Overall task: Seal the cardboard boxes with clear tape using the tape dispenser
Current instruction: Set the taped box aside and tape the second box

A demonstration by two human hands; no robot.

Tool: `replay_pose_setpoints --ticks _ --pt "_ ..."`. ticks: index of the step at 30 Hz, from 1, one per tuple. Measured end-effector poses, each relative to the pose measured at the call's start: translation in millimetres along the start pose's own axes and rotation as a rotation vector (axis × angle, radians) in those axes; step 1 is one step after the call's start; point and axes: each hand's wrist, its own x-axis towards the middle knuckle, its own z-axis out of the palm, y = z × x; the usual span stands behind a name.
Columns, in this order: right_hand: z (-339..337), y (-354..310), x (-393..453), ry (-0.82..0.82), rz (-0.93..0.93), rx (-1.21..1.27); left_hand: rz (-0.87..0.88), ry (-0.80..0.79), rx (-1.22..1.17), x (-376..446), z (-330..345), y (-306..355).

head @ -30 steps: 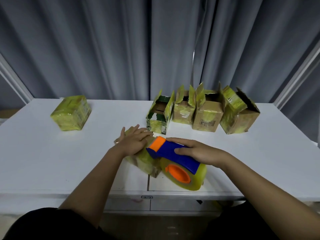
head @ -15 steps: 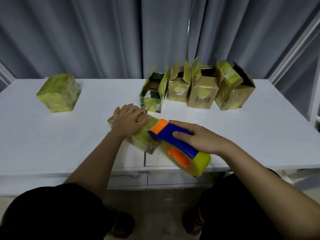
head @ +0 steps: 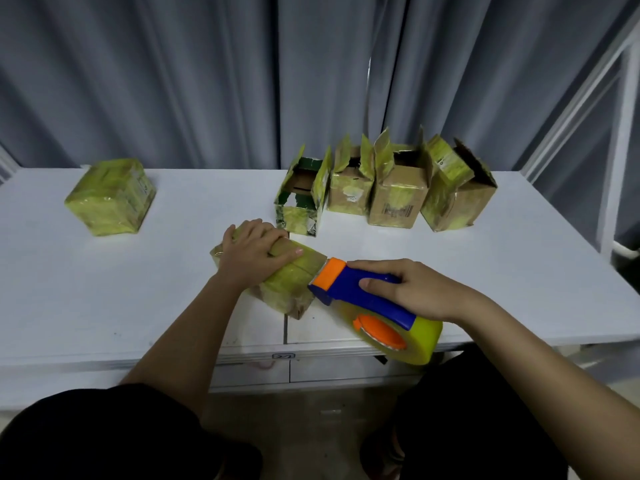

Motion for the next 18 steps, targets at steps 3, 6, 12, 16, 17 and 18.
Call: replay_pose_setpoints --ticks 3,6,12,16,17,18 --pt "-9.3 -3.0 1.1 -0.027 0.008 -0.089 0.007 0.020 0.009 -0.5 -0.1 0.8" --pt "-21.5 -4.6 0.8 -0.037 0.010 -0.150 0.009 0.028 0.019 -1.4 0.0 0.6" --pt "-30.7 -5.2 10.0 -0.054 -0.007 -0.287 -0.030 0.019 0.026 -2.3 -2.9 1.7" --pt "-33.9 -7.3 24.9 -0.067 -0.066 -0.214 -0.164 0.106 0.000 -17.0 -4.5 -11.5" --pt "-33.7 -8.8 30.8 -0.086 -0.084 -0.185 -0.199 0.104 0.003 -20.6 -6.6 -16.9" --pt "-31.9 -11.0 38.4 -0.115 -0.099 -0.155 -0.234 0.088 -0.003 -24.2 -9.7 -24.3"
